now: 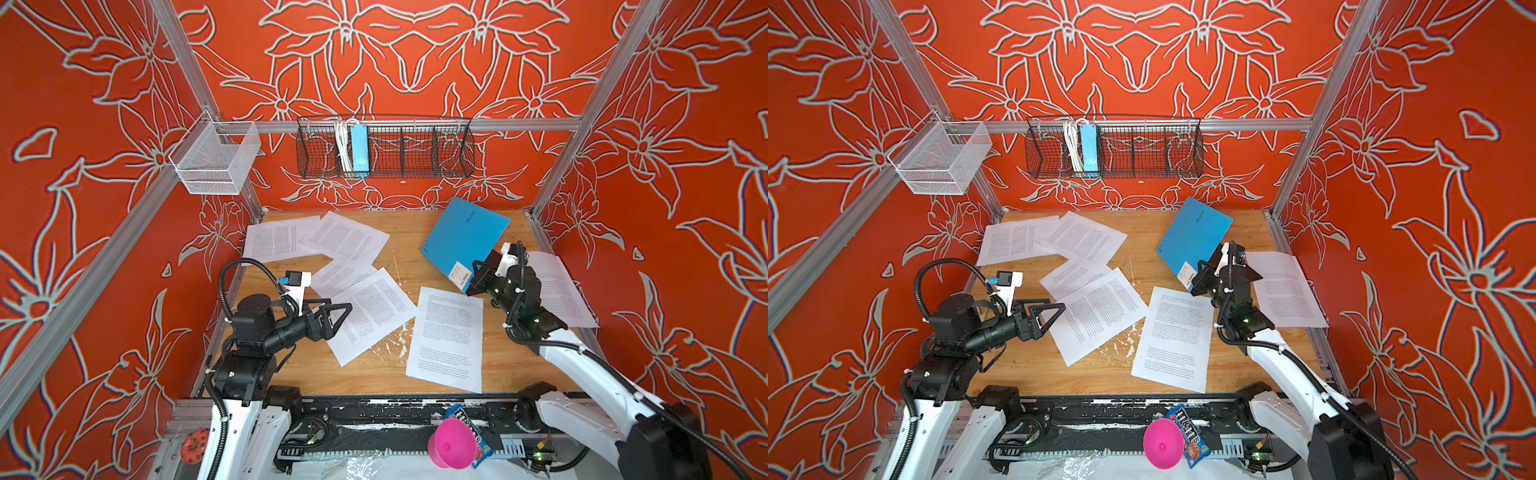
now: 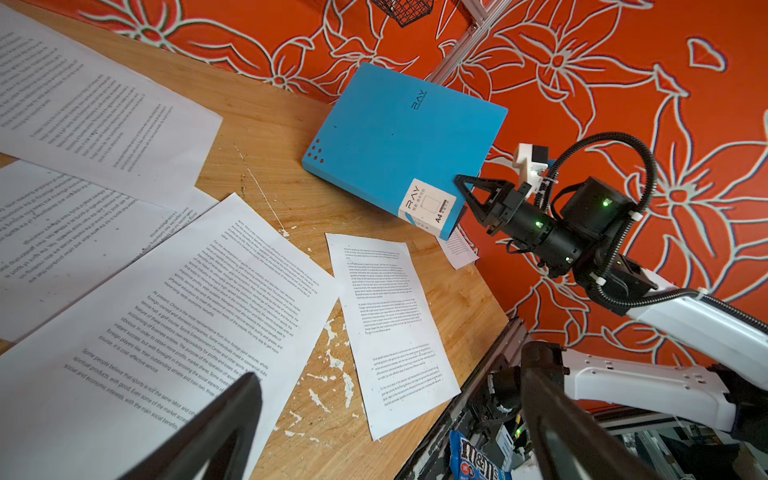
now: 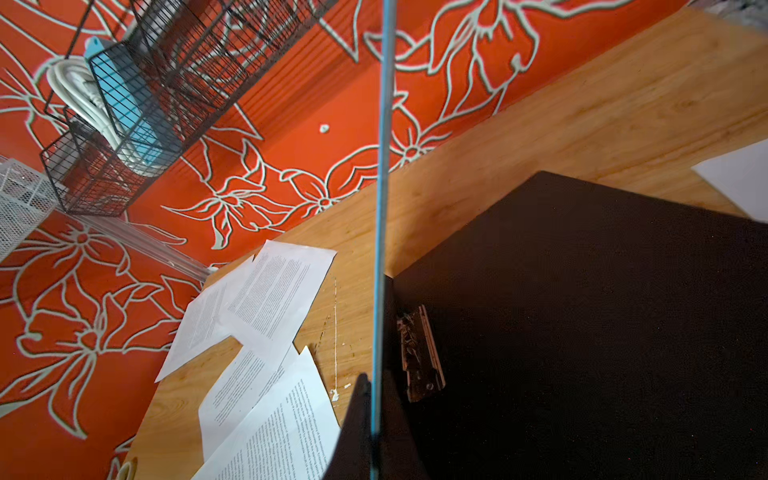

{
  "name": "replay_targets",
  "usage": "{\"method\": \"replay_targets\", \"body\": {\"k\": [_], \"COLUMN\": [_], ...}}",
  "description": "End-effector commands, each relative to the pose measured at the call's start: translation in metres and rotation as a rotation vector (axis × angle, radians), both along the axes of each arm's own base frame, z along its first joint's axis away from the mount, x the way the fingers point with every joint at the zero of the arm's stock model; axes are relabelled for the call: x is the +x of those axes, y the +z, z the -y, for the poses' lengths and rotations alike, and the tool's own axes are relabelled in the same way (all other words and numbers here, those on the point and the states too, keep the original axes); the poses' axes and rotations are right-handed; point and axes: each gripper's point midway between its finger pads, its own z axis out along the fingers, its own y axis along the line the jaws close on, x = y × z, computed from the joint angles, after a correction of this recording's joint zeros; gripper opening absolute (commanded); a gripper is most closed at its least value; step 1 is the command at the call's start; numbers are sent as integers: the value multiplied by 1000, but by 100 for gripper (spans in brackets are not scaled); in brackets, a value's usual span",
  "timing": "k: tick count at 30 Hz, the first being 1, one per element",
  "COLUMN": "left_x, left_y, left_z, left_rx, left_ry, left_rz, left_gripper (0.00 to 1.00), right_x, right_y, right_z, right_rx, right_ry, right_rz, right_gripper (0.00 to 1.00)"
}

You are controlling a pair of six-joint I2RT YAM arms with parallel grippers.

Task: Put the files into the folder
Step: 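Lift and swing the folder cover open with the right gripper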

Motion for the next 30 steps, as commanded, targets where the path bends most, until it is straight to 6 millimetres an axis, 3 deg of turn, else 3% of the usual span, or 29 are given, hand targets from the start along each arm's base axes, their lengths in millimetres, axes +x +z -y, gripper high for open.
{"method": "replay_targets", "body": {"k": [1,7,18,25,29,30], "left_x": [-1,0,4,4,4,4], "left_y": [2,1,-3,-3,-3,-3], "left_z": [2,1,-2,-3,-3,-3], "left_rx": [-8,-6,-1,2,4,3], "left_ry": [-10,-4,18,25,25,26], "left_rz": [15,12,-9,-6,-6,-7], "left_gripper": [97,97,98,97,97,97], "right_x": [-1,-8,-9,-3,4,4], "right_y": [28,28,3,-25,-40,-44], "right_z": [-8,-46,-128,-156,-160,-163], "right_rx": [-65,-403,-922,-1045,-1085,-1098], "right_ry": [16,80,147,177,186,212], "right_rz": [135,258,402,397,342,323], "right_gripper": [0,0,0,0,0,10]}}
